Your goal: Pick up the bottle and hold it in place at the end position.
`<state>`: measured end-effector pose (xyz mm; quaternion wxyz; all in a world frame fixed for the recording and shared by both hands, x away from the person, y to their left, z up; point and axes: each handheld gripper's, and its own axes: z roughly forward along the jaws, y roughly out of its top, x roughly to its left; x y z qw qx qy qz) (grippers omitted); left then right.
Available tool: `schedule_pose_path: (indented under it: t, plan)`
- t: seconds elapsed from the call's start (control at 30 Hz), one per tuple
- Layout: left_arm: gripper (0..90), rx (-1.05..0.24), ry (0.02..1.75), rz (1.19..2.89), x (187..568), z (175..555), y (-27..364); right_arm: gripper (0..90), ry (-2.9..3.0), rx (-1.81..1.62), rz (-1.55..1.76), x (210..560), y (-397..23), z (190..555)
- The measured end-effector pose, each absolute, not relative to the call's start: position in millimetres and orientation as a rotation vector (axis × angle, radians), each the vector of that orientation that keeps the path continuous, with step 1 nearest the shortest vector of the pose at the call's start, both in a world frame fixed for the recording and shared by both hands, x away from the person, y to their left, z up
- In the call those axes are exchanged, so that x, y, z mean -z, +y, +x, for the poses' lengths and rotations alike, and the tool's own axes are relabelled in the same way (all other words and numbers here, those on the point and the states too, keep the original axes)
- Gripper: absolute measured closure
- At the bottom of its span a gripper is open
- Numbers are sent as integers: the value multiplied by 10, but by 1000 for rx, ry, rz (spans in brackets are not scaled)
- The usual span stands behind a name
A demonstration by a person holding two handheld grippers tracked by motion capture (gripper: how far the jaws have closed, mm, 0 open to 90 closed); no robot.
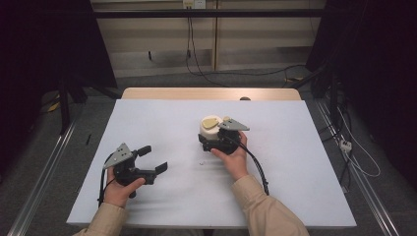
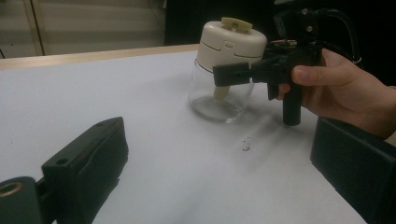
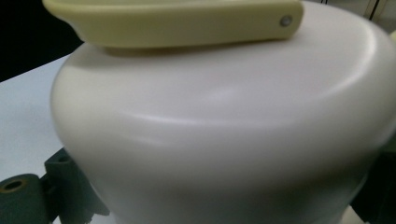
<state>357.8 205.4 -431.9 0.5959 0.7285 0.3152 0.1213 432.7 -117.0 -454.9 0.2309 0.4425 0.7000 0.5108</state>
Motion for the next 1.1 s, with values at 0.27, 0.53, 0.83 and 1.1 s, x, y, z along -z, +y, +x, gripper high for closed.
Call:
schedule_pose_path:
  t: [0.27,0.53,0.83,1.1]
  plan:
    - [41,-271,743,1683,4248,3653,1947,52,1927,-1408,1212,4553,-1176,4328]
    - [53,-241,722,1708,4227,3742,1776,52,1929,-1403,1213,4551,-1172,4328]
    - [74,-225,710,1732,4188,3828,1636,52,1933,-1403,1210,4549,-1173,4330]
    - [92,-214,709,1753,4168,3893,1560,52,1934,-1404,1210,4550,-1174,4332]
